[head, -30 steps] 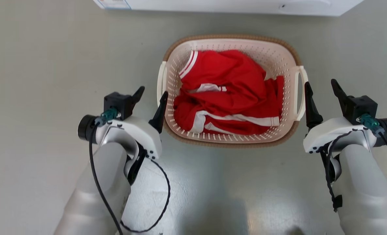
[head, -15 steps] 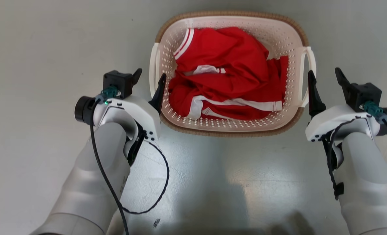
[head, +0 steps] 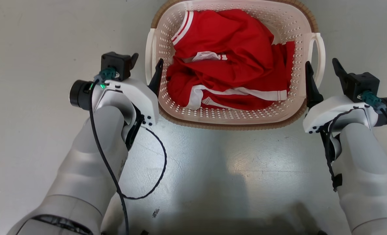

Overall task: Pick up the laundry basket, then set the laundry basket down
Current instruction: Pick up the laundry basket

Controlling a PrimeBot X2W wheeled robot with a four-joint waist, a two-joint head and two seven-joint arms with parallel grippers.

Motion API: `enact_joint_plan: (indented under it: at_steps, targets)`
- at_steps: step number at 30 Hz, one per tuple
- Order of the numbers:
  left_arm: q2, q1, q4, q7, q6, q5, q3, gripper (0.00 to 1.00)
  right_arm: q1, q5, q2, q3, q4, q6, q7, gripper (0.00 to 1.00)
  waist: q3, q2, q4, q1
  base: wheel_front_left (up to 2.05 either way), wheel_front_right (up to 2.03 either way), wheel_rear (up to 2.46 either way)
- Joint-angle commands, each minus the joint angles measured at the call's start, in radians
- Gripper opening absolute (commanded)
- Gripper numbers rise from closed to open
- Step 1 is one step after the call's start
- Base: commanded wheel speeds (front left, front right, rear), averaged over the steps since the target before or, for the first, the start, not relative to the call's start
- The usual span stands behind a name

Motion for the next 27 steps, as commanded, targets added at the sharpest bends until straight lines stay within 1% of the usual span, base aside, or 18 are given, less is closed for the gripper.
enact_joint_plan:
  at_steps: [1, 8, 17, 27]
  targets:
    - [0.023, -0.008, 0.008, -0.006, 0.010, -0.005, 0.008, 1.00, 0.006, 0.015, 0.009, 0.023, 0.007, 0.006, -0.010, 1.00, 0.004, 0.0000, -0.001, 0.0000, 0.00, 0.00, 0.00]
    - [0.023, -0.045, 0.069, -0.005, 0.004, -0.041, -0.032, 1.00, -0.039, 0.015, 0.009, 0.013, 0.107, 0.006, -0.010, 1.00, 0.014, 0.0000, -0.003, 0.0000, 0.00, 0.00, 0.00]
    - [0.023, -0.076, 0.092, 0.025, 0.008, -0.100, -0.113, 1.00, -0.103, -0.002, 0.009, 0.016, 0.199, 0.006, -0.010, 1.00, 0.031, 0.0000, -0.007, 0.0000, 0.00, 0.00, 0.00]
    - [0.023, -0.105, 0.102, 0.062, 0.033, -0.157, -0.177, 1.00, -0.138, -0.007, 0.009, 0.022, 0.236, 0.006, -0.010, 1.00, 0.048, 0.0000, -0.013, 0.0000, 0.00, 0.00, 0.00]
